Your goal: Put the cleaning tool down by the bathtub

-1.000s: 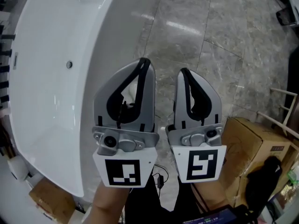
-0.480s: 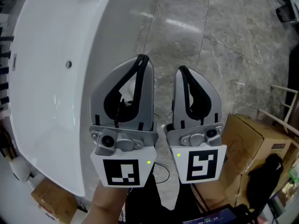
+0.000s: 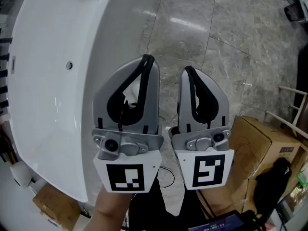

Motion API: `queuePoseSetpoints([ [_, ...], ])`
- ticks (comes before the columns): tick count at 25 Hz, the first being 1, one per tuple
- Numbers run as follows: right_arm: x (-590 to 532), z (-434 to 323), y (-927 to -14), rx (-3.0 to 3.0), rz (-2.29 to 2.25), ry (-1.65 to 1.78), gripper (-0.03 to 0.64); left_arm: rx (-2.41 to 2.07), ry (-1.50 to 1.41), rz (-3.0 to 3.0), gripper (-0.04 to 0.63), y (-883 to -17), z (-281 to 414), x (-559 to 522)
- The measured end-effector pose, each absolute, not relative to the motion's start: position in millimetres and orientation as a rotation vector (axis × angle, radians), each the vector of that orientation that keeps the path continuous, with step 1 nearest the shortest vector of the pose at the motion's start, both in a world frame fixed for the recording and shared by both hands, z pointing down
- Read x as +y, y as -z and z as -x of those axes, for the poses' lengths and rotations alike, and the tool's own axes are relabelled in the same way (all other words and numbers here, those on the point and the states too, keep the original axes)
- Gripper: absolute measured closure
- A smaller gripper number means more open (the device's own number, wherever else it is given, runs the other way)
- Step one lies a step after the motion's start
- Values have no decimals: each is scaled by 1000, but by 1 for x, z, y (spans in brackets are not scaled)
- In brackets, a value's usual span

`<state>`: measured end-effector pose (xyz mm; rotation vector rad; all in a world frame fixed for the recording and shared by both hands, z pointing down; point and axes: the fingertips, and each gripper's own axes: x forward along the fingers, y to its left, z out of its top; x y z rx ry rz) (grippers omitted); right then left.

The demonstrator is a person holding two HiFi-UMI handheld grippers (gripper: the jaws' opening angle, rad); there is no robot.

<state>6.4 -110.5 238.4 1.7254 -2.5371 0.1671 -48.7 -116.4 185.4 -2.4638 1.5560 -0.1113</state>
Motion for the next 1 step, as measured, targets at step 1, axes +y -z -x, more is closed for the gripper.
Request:
queuePoseSetpoints([
  [1, -111, -6, -239, -2537, -1728, -168, 604, 1556, 111, 2463, 578, -186, 49, -117],
])
